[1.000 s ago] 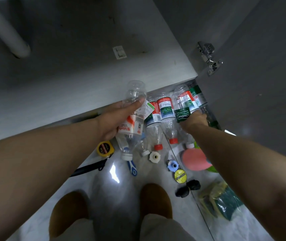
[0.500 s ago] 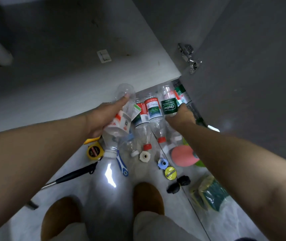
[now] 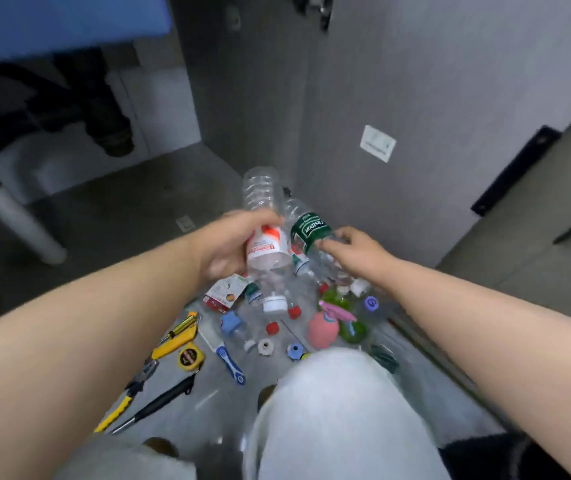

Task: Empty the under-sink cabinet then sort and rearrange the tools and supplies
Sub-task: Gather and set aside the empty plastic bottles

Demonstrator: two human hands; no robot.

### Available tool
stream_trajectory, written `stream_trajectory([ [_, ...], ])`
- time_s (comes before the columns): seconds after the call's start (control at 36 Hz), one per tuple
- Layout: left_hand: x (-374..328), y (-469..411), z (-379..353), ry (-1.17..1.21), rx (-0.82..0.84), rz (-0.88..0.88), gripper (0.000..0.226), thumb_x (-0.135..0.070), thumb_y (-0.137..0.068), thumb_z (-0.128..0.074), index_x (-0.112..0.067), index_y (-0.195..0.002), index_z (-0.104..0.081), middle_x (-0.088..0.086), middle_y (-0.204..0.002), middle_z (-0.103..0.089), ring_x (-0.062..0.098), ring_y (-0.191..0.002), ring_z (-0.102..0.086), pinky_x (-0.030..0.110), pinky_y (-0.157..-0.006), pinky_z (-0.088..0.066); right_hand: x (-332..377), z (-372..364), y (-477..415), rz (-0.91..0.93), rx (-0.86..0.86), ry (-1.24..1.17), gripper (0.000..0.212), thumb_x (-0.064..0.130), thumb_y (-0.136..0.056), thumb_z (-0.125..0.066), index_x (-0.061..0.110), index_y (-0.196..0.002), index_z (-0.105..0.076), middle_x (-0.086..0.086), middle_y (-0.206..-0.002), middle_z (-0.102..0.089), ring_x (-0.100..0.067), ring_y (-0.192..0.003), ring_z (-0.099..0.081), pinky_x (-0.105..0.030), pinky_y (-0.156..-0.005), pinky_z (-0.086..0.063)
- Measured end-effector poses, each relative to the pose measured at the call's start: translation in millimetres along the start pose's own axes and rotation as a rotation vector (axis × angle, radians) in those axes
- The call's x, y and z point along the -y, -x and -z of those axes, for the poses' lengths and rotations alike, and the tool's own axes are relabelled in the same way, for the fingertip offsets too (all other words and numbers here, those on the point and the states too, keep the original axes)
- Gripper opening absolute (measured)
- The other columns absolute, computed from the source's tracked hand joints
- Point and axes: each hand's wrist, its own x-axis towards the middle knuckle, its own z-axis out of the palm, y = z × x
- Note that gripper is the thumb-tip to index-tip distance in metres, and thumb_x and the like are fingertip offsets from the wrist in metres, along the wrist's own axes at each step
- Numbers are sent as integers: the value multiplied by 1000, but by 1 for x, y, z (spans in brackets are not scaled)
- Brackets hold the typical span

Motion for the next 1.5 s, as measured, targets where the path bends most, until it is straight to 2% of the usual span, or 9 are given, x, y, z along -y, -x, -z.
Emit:
stream_trajectory([
  [0.06, -10, 16, -28, -3, 59, -21, 26, -22, -94, -67, -5, -113, -62, 19, -96, -74, 29, -85, -74, 40, -71, -63, -2, 29, 29, -22, 16, -54, 55, 56, -81, -72, 17, -118, -61, -3, -103, -64, -23, -89, -63, -39, -82, -55],
  [0.14, -20, 36, -73, -78, 139, -29, 48, -34, -90, -74, -4, -125, -61, 22, -114, -73, 32, -99, -72, 45, -84, -61, -11, 75, 79, -92, 80, -201, 52, 57, -82, -72, 19, -115, -60, -6, -107, -61, -17, -74, -67, -39, -66, -61],
  [0.22, -20, 52, -121, -125, 196, -34, 55, -42, -87, -76, -3, -123, -62, 18, -102, -75, 29, -90, -73, 42, -84, -60, -30, 119, 129, -143, 95, -225, 43, 53, -87, -70, 20, -113, -60, -5, -107, -63, -11, -64, -67, -34, -61, -59],
  [0.44, 29, 86, -235, -86, 324, 59, 60, -56, -81, -78, -11, -117, -66, 11, -93, -77, 27, -78, -75, 38, -70, -59, -125, 214, 258, -284, 128, -457, 34, 28, -90, -69, 17, -121, -59, -7, -123, -62, -28, -101, -71, -36, -73, -58],
  [0.64, 67, 96, -269, -106, 417, 211, 39, -49, -85, -76, -14, -98, -66, 7, -78, -68, 24, -63, -68, 38, -64, -57, -192, 268, 336, -643, 246, -274, 45, 27, -84, -74, 9, -121, -56, -15, -113, -68, -42, -105, -71, -32, -60, -59],
  [0.92, 73, 83, -272, -149, 414, 203, 22, -23, -78, -66, -10, -95, -60, 7, -69, -61, 24, -56, -61, 35, -58, -54, -260, 186, 303, -809, 45, 128, 33, 14, -89, -68, 1, -119, -66, -11, -88, -64, -25, -78, -70, -37, -80, -63],
  [1.03, 77, 73, -271, -191, 444, 152, 48, -35, -80, -77, -9, -120, -68, 11, -99, -75, 33, -87, -74, 42, -86, -56, -282, 146, 279, -763, -107, 238, 34, 20, -83, -70, 9, -114, -67, -12, -109, -71, -29, -92, -74, -36, -80, -63],
  [1.33, 76, 63, -278, -374, 384, 148, 53, -52, -72, -82, -13, -108, -77, 10, -104, -78, 29, -99, -75, 43, -96, -58, -313, 104, 254, -606, -249, 324, 45, 35, -86, -69, 20, -125, -54, -13, -124, -56, -34, -115, -57, -35, -93, -50],
  [1.5, 72, 64, -291, -287, 419, 218, 62, -46, -72, -89, -12, -120, -69, 21, -119, -72, 31, -100, -75, 41, -80, -62, -301, 111, 261, -585, -202, 272, 50, 32, -85, -69, 19, -129, -50, -11, -126, -51, -33, -116, -57, -33, -93, -48],
])
